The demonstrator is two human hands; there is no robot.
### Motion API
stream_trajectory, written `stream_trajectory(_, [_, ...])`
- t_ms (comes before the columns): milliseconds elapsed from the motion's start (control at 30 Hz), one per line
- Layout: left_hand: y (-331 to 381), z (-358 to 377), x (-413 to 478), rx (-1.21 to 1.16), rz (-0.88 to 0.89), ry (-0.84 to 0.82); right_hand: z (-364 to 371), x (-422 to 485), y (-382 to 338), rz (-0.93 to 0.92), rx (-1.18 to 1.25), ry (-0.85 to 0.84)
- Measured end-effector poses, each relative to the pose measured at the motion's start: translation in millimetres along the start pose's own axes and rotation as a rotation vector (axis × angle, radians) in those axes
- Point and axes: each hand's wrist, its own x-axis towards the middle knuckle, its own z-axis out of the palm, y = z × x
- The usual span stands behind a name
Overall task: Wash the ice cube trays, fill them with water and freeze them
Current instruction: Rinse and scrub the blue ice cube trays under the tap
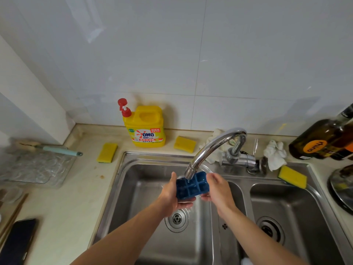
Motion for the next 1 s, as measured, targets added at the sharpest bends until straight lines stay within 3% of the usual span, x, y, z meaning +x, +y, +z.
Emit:
stream_trajectory(200, [2.6, 8.2, 10.1, -0.095, -0.027, -0.019, -4.5, -6.6, -2.5, -0.171, -0.018, -0.056])
stream_trajectory(367, [9.6, 13.1, 7.7, 0.072, 0.045, -0.021, -28.0, 1.2, 10.2, -0.007, -0.03, -0.078])
stream_trajectory(533, [17.3, -2.7, 7.8, 0.234, 0.09, 0.164, -38.9, 16.4, 16.7, 0.055, -0.052, -0.123])
stream_trajectory(633, [21.2, -16.5, 9.7, 0.254, 0.083, 0.255, -47.8, 27.0, 10.7, -0.059, -0.061, 0.005])
stream_trajectory(833, [13.8, -23.5, 10.3, 0.244, 0.11, 0.323, -86.4, 57.7, -17.9, -0.366, -0.192, 0.448])
stream_trajectory(1000, [7.4, -14.4, 5.0, 0.198, 0.098, 0.345, -127.0, 98.9, -35.3, -0.213, -0.293, 0.484])
